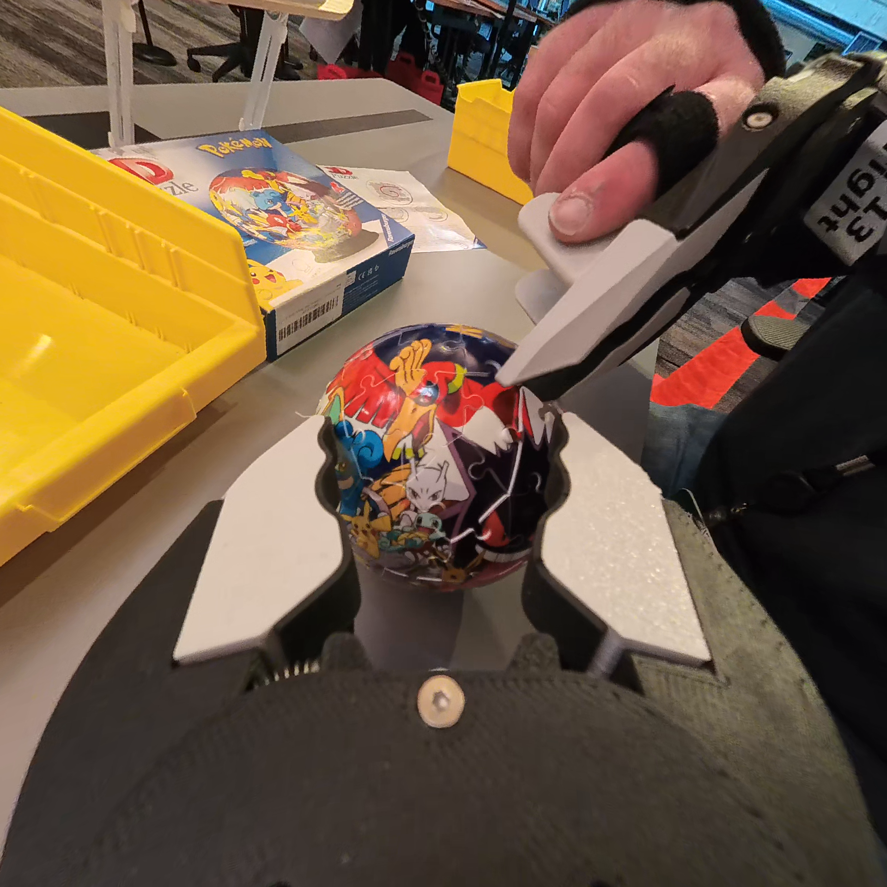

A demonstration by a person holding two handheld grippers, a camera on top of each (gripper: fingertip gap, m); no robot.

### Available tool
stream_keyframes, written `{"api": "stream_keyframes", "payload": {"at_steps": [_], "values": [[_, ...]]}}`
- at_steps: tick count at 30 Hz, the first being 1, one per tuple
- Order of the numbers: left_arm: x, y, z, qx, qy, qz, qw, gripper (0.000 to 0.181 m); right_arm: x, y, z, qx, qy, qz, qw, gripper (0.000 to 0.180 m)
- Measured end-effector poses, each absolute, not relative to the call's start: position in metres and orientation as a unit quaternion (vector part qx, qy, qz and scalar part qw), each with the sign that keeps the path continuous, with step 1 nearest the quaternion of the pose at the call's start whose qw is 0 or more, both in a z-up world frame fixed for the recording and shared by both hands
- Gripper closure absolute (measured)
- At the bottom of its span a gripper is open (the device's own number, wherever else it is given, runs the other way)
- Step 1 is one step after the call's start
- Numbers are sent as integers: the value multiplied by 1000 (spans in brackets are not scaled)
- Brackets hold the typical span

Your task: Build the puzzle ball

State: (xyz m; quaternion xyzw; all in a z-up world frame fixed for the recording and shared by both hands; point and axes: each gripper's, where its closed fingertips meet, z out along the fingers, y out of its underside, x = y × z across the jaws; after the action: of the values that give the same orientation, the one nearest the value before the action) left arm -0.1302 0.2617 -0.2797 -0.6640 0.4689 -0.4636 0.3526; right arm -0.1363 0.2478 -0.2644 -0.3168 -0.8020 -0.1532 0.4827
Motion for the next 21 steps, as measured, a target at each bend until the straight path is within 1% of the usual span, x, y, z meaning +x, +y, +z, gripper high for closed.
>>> {"api": "stream_keyframes", "payload": {"at_steps": [5,12,16,21], "values": [[-129,262,-280,-661,465,-471,353,97,-136,247,-265,-276,-815,-171,480,167],[-127,261,-280,-657,469,-475,350,94,-136,247,-268,-260,-824,-181,469,174],[-132,262,-279,-656,469,-476,352,96,-133,249,-263,-278,-814,-174,479,167],[-137,270,-275,-658,456,-483,355,100,-129,250,-260,-290,-813,-168,477,167]]}}
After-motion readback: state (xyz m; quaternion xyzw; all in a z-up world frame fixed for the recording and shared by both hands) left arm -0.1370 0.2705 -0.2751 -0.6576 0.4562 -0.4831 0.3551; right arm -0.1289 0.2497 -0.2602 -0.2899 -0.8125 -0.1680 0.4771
